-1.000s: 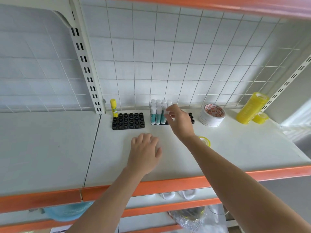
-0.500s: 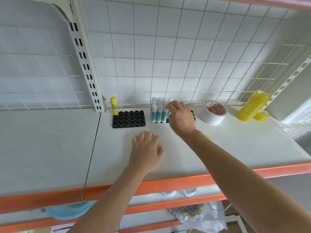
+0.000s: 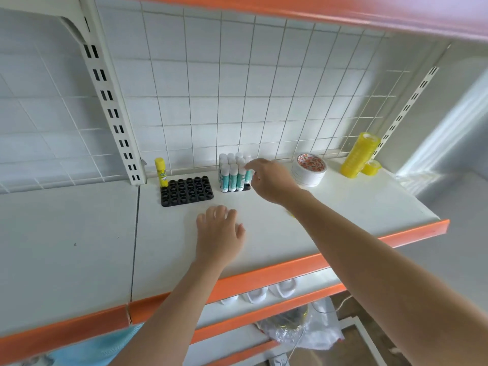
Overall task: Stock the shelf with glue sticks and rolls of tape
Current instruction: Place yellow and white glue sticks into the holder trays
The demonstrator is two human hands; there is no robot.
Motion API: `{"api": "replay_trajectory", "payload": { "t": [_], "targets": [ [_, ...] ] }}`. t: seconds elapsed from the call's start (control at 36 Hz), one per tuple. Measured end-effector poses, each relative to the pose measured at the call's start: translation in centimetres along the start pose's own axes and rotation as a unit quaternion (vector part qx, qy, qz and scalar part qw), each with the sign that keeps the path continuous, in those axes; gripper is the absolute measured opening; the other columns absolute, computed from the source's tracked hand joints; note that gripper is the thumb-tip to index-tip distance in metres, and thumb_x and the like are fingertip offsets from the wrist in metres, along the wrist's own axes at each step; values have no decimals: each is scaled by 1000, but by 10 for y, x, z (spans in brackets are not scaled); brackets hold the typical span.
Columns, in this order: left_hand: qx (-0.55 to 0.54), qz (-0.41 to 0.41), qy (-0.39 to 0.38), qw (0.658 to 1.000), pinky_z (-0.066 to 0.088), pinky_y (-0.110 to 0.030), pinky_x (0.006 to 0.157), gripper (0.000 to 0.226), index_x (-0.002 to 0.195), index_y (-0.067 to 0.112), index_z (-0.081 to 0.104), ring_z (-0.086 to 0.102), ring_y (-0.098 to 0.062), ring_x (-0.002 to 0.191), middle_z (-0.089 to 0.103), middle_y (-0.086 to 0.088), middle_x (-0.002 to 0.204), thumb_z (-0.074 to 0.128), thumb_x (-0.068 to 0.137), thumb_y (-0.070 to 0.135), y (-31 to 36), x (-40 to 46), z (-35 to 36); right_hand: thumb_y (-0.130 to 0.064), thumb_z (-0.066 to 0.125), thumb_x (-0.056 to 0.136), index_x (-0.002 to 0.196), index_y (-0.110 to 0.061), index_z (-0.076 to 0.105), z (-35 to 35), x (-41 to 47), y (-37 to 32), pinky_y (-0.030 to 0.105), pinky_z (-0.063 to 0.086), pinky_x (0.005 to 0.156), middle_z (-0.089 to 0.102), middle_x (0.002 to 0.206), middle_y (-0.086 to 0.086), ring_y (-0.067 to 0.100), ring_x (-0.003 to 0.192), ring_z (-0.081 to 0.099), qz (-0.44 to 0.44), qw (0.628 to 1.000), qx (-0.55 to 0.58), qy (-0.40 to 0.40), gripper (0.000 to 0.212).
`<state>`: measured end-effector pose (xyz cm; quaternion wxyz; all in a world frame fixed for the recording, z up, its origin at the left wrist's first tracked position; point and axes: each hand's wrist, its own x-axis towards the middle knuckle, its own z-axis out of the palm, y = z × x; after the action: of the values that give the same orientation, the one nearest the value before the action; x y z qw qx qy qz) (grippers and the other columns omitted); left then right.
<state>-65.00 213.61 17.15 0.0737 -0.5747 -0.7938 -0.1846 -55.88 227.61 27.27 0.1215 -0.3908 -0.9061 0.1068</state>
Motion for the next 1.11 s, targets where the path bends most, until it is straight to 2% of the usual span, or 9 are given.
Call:
{"api": "replay_trajectory", "payload": {
  "t": [0.08,0.19,0.33,0.53,0.61,0.67,0.75,0.89,1.11],
  "targets": [
    [2,-2,-8,1000,44,-43,75,33,86,15,65,56,-31,87,60,-5,89,43,78,37,0,0,-1,-12,44,93,127,-21,58,9,-26,12,30,43,86,54,135,-3,22,113,55,2,1000,-5,0,38],
    [7,5,-10,1000,42,-42,75,35,87,15,67,56,-31,86,61,-7,89,43,78,38,-3,2,-2,-14,44,95,122,-21,62,17,-58,36,33,44,90,57,130,-2,21,114,55,34,999,-21,-4,33],
    [6,11,-26,1000,42,-42,74,41,87,13,68,56,-32,83,62,-9,87,38,77,39,-1,0,-6,-12,49,92,114,-15,66,19,-91,63,35,45,84,63,116,4,24,111,52,68,996,-44,38,28],
    [17,17,-41,999,45,-42,68,41,84,10,68,58,-34,78,62,-11,83,36,77,35,3,-1,-12,-31,55,94,117,-17,62,22,-110,93,36,43,83,53,123,5,27,115,47,99,993,-65,28,28],
    [42,12,-63,997,49,-44,65,28,83,5,66,59,-37,78,60,-14,81,46,80,24,11,2,-18,-35,57,93,119,-19,62,23,-111,102,36,41,89,49,133,3,25,124,42,97,993,-52,31,31],
    [61,5,-92,994,47,-43,73,19,93,6,63,56,-36,93,59,-13,95,51,87,19,25,4,-25,-36,56,93,121,-20,61,23,-112,110,36,40,92,46,137,2,24,127,40,96,994,-40,31,33],
    [67,24,-126,990,44,-37,79,23,101,13,59,51,-26,105,56,-5,106,39,95,23,53,5,-29,-36,56,93,120,-20,61,21,-113,128,35,41,92,47,136,3,25,124,43,91,995,-29,35,32],
    [14,48,-115,992,39,-32,68,20,91,17,58,54,-21,97,56,0,95,39,95,23,111,6,-29,-34,57,91,110,-18,64,13,-118,163,33,42,89,55,122,4,28,113,50,86,995,-3,52,26],
    [-52,94,-81,991,43,-33,68,18,90,17,57,54,-20,92,57,2,90,42,96,24,195,15,-5,-29,68,86,97,-14,65,-10,-137,232,35,47,77,61,110,5,29,101,58,62,987,52,140,19]
  ]
}}
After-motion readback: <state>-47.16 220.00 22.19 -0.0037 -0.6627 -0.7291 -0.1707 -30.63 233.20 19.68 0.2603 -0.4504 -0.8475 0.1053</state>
